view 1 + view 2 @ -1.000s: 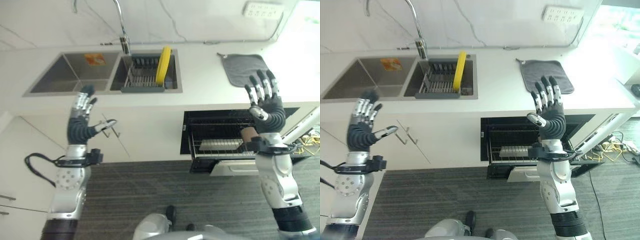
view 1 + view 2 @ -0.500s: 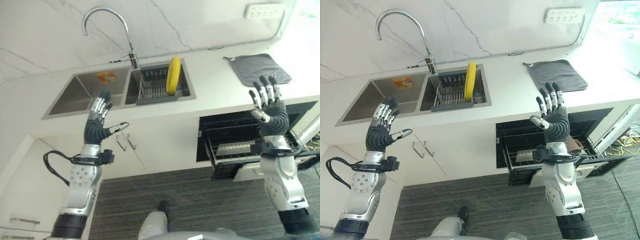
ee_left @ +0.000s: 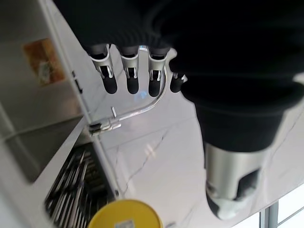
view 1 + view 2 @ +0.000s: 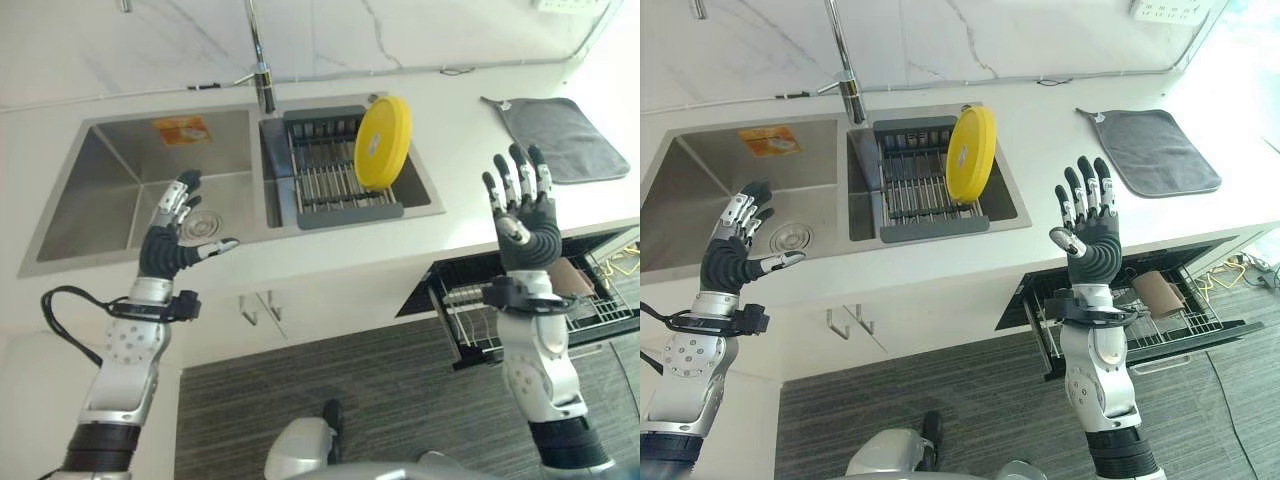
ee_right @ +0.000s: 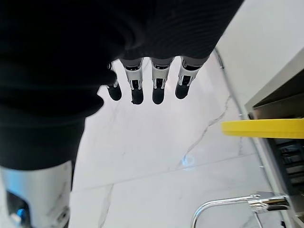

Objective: Place the dishes in the dishwasher.

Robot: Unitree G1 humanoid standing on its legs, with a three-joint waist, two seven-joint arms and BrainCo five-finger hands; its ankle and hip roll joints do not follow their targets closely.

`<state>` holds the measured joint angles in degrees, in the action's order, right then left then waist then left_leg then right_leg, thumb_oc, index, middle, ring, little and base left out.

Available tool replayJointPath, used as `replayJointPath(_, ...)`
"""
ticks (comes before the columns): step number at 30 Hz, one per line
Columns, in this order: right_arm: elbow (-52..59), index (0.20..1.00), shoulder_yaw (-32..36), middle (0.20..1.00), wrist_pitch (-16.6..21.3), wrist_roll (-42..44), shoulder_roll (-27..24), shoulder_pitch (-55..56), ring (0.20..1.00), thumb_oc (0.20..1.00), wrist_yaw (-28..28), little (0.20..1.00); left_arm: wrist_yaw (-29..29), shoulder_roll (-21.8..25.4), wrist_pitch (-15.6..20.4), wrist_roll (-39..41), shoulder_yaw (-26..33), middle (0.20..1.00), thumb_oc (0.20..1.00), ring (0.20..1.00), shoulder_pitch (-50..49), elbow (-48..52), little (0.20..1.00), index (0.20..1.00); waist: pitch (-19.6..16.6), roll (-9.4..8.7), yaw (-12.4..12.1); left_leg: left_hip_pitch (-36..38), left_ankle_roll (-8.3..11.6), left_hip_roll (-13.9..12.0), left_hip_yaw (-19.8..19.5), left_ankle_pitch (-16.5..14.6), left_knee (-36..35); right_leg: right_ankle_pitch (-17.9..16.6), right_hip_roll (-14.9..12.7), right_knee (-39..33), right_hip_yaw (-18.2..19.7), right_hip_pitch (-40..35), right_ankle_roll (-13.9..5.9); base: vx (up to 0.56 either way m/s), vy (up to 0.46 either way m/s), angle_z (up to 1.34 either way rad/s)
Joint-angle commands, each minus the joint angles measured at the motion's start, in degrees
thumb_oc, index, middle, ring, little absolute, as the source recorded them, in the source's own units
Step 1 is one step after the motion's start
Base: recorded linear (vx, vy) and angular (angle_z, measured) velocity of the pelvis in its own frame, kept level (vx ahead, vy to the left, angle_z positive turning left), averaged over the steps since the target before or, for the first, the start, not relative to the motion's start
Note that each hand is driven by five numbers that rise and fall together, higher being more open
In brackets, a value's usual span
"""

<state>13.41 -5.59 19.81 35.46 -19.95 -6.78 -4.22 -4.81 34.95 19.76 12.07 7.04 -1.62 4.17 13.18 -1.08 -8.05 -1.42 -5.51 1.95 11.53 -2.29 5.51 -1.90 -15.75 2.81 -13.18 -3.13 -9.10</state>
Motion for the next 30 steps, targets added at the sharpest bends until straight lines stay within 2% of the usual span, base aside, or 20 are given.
replayJointPath(1,0.33,1.0,1.78,1.0,2.52,-0.38,-1.94,-0.86,1.0,1.0,-0.21,1.0,-2.26,-0.93,1.15,-3.31,-0.05,1.0,1.0,1.0,-0.95,5.63,1.0,1.0,-6.44,0.76,-1.71,-0.66,7.49,-6.97,-9.5,4.1,-7.03,2.86,3.59,-0.97,-2.12,-1.26,0.46,0.03,-0.14,-0.05)
replayJointPath(3,0.88,1.0,1.64,1.0,2.32,-0.8,-2.12,-0.97,1.0,1.0,-0.56,1.0,-2.53,-1.66,0.69,-4.48,-0.43,1.0,1.0,1.0,-0.78,5.83,1.0,1.0,-6.81,0.46,-1.76,-0.64,8.25,-7.85,-8.69,5.41,-9.02,2.37,3.97,-3.37,-2.87,-2.14,0.34,0.04,-0.133,-0.09)
replayJointPath(5,1.97,1.0,1.7,1.0,1.49,-1.13,-3.14,-1.14,1.0,1.0,-1.43,1.0,-2.36,-2.3,0.24,-5.58,-1.08,1.0,1.0,1.0,-0.2,5.73,1.0,1.0,-7.11,0.31,-1.36,-1.06,9.08,-8.52,-8.98,6.21,-9.77,2.17,5.27,-5.82,-2.14,-3.06,1.02,0.04,-0.171,-0.09)
replayJointPath(10,2.59,1.0,2.22,1.0,1.14,-0.37,-4.33,-0.85,1.0,1.0,-1.34,1.0,-2.91,-3.13,0.27,-6.3,-1.77,1.0,1.0,1.0,-0.3,5.54,1.0,1.0,-7.05,0.48,-0.45,-0.75,9.77,-9.39,-9.46,6.4,-9.64,2.33,6.61,-6.38,-1.14,-3.07,2.39,0.04,-0.121,-0.11)
replayJointPath(12,3.06,1.0,1.52,1.0,0.43,0.57,-4.75,-0.99,1.0,1.0,-0.97,1.0,-3.68,-3.07,0.29,-5.92,-1.93,1.0,1.0,1.0,-0.21,4.63,1.0,1.0,-6.94,0.58,0.22,-0.33,10.03,-9.89,-9.98,5.76,-8.37,3.33,7.96,-5.25,0.37,-2.38,3.69,0.05,-0.182,-0.06)
replayJointPath(14,3.31,1.0,1.01,1.0,-0.33,1.46,-5.92,-1.7,1.0,1.0,0.64,1.0,-5.44,-3.02,0.94,-6.19,-2.47,1.0,1.0,1.0,-0.56,4.3,1.0,1.0,-6.04,0.12,1.08,-1.02,9.26,-8.87,-10.18,2.46,-1.04,3.71,8.55,-3.55,2.98,-0.86,5.02,0.0,-0.169,-0.18)
replayJointPath(15,2.74,1.0,0.21,1.0,-0.27,1.0,-6.42,-2.3,1.0,1.0,1.25,1.0,-6.54,-3.31,1.26,-6.38,-3.1,1.0,1.0,1.0,-0.95,4.33,1.0,1.0,-4.4,-0.25,1.0,-4.04,8.95,-7.82,-11.4,1.27,8.54,3.6,8.62,-2.78,4.67,-0.8,5.86,-0.01,-0.176,-0.35)
replayJointPath(16,1.84,1.0,-0.55,1.0,0.08,0.7,-6.42,-2.57,1.0,1.0,1.76,1.0,-6.74,-3.81,1.75,-6.3,-3.17,1.0,1.0,1.0,-1.66,4.49,1.0,1.0,-2.58,-0.3,0.45,-8.1,8.8,-6.44,-13.28,2.79,15.27,2.93,9.31,-3.07,5.66,-1.31,6.75,0.03,-0.136,-0.37)
replayJointPath(18,1.41,1.0,-1.33,1.0,1.1,0.25,-6.04,-2.78,1.0,1.0,1.15,1.0,-5.78,-4.22,2.63,-6.21,-3.09,1.0,1.0,1.0,-2.09,4.19,1.0,1.0,-1.9,0.81,-0.05,-10.3,9.3,-6.0,-13.56,5.06,10.53,2.83,10.48,-3.54,5.94,-2.13,6.31,0.17,0.026,-0.36)
replayJointPath(19,0.52,1.0,-2.89,1.0,2.64,-1.3,-5.22,-3.21,1.0,1.0,-0.79,1.0,-5.69,-4.47,2.09,-6.25,-3.99,1.0,1.0,1.0,-2.03,4.69,1.0,1.0,-1.45,1.57,-1.54,-11.3,10.02,-5.19,-15.98,8.67,3.81,3.71,11.25,-3.38,6.33,-3.93,6.06,0.28,0.151,-0.22)
replayJointPath(22,-0.86,1.0,-3.1,1.0,3.03,1.43,-5.2,-3.06,1.0,1.0,0.41,1.0,-6.19,-2.75,1.62,-6.21,-4.73,1.0,1.0,1.0,-0.65,2.83,1.0,1.0,-3.09,1.42,-2.01,-8.27,8.95,-4.47,-17.11,8.4,-2.1,4.63,10.1,-3.39,6.46,-5.47,5.2,0.21,0.192,-0.44)
replayJointPath(26,1.5,1.0,-3.18,1.0,1.12,-0.55,-4.54,-0.39,1.0,1.0,1.05,1.0,-4.95,-2.12,0.76,-5.13,-3.98,1.0,1.0,1.0,-0.16,2.22,1.0,1.0,-4.84,1.03,-2.3,-5.45,8.68,-4.84,-16.6,7.05,-4.19,5.13,8.26,-3.31,3.82,-5.98,3.82,0.12,0.053,-0.54)
replayJointPath(30,0.84,1.0,-3.01,1.0,0.54,-0.39,-4.61,-1.03,1.0,1.0,0.57,1.0,-3.71,-2.29,1.07,-6.45,-4.24,1.0,1.0,1.0,-0.04,2.85,1.0,1.0,-5.5,0.53,-3.14,-3.99,8.68,-5.17,-16.97,5.86,-4.57,5.08,7.65,-4.05,2.44,-6.32,3.43,0.05,0.002,0.12)
